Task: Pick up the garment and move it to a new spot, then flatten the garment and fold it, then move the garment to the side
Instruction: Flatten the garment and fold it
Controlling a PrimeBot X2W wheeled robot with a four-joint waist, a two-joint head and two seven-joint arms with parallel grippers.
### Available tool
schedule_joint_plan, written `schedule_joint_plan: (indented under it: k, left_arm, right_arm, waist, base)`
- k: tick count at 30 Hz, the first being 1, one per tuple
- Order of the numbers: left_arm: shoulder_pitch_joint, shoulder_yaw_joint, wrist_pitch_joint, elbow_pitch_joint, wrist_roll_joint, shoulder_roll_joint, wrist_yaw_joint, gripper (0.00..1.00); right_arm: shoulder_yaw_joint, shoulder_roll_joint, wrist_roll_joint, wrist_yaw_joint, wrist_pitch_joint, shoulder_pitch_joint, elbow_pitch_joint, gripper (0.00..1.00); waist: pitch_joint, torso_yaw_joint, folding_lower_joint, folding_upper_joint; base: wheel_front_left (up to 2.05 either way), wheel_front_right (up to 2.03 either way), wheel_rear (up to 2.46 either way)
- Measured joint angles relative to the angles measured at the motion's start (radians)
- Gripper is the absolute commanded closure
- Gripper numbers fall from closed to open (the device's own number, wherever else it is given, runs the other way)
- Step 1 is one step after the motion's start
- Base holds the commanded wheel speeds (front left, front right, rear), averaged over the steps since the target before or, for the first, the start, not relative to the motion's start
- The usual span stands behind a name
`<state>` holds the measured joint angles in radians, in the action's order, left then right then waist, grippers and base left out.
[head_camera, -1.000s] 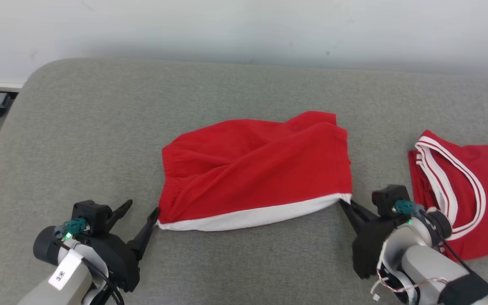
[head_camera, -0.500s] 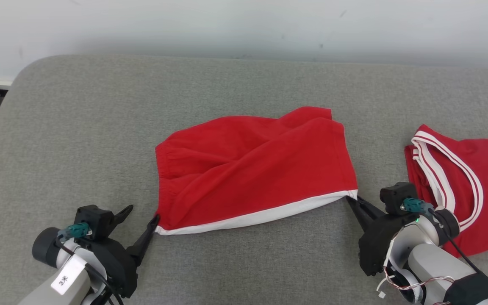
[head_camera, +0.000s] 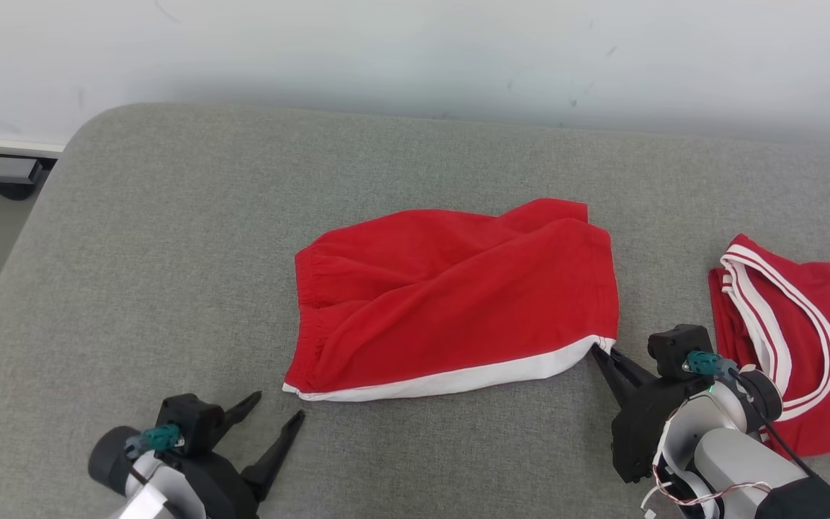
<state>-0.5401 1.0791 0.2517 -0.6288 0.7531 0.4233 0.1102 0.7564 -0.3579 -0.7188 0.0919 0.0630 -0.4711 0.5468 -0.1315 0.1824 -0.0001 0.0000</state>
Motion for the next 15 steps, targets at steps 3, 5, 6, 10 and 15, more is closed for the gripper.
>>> schedule_joint_plan:
  k: [3, 5, 6, 10, 15]
  left_arm:
    - [0.001, -0.017, 0.000, 0.005, 0.003, 0.009, -0.005, 0.00]
    - [0.001, -0.017, 0.000, 0.005, 0.000, 0.012, -0.005, 0.00]
    - [0.001, -0.023, 0.000, 0.005, 0.001, 0.012, -0.005, 0.00]
    - [-0.001, -0.027, 0.000, -0.005, 0.004, 0.014, -0.004, 0.00]
    - [-0.011, -0.028, 0.000, -0.022, 0.005, 0.010, -0.003, 0.00]
  right_arm:
    - [0.003, 0.000, 0.000, -0.004, 0.000, 0.000, 0.002, 1.00]
    - [0.008, 0.001, 0.000, -0.006, 0.000, -0.001, 0.003, 1.00]
    - [0.009, 0.002, 0.000, -0.006, 0.000, -0.001, 0.003, 1.00]
    - [0.018, 0.013, 0.001, -0.013, -0.001, -0.009, 0.003, 1.00]
    - [0.020, 0.015, 0.004, -0.013, -0.002, -0.012, 0.003, 1.00]
  waist:
    - [0.002, 0.000, 0.0000, 0.0000]
    - [0.003, -0.002, 0.0000, 0.0000]
    - [0.003, -0.003, 0.0001, 0.0000]
    - [0.001, -0.014, 0.0000, 0.0000]
    - [-0.007, -0.032, 0.0001, 0.0000]
  base:
    - [0.00, 0.00, 0.00]
    - [0.00, 0.00, 0.00]
    - [0.00, 0.00, 0.00]
    - [0.00, 0.00, 0.00]
    - [0.00, 0.00, 0.00]
